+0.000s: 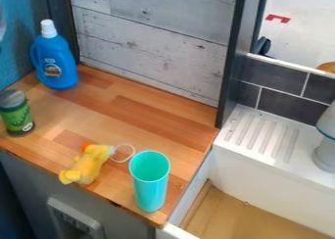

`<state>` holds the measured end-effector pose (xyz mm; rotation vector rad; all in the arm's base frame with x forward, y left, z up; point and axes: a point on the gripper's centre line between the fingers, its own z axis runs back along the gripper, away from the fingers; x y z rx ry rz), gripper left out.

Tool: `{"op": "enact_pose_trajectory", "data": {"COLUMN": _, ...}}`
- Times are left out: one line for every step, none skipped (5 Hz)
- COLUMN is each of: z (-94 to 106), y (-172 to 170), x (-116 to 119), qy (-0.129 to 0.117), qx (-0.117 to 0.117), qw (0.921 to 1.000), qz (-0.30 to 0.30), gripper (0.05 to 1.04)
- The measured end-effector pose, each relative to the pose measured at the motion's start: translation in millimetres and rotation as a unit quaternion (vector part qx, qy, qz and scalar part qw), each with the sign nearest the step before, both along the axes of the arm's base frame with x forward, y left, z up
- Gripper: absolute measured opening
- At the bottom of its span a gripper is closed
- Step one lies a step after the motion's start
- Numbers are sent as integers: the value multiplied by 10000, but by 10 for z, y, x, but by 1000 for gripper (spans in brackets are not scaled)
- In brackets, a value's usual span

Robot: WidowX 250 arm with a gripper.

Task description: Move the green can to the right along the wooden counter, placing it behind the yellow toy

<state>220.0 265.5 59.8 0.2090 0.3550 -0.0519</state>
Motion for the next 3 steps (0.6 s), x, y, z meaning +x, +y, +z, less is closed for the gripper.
{"op": "enact_pose_trajectory", "data": {"z": -77, "y": -38, "x": 10, "qy": 87, "qx": -266, "qw": 9991, "qz": -318, "gripper": 1001}}
{"op": "enact_pose_trajectory", "data": {"z": -190, "y": -84, "x": -38, "qy": 337, "qx": -499, "qw": 9970, "qz": -482, "gripper": 1001}}
{"op": "enact_pose_trajectory", "data": {"z": -253, "y": -185, "x": -18, "qy": 311, "qx": -776, "qw": 9934, "qz": -786, "gripper": 1001}}
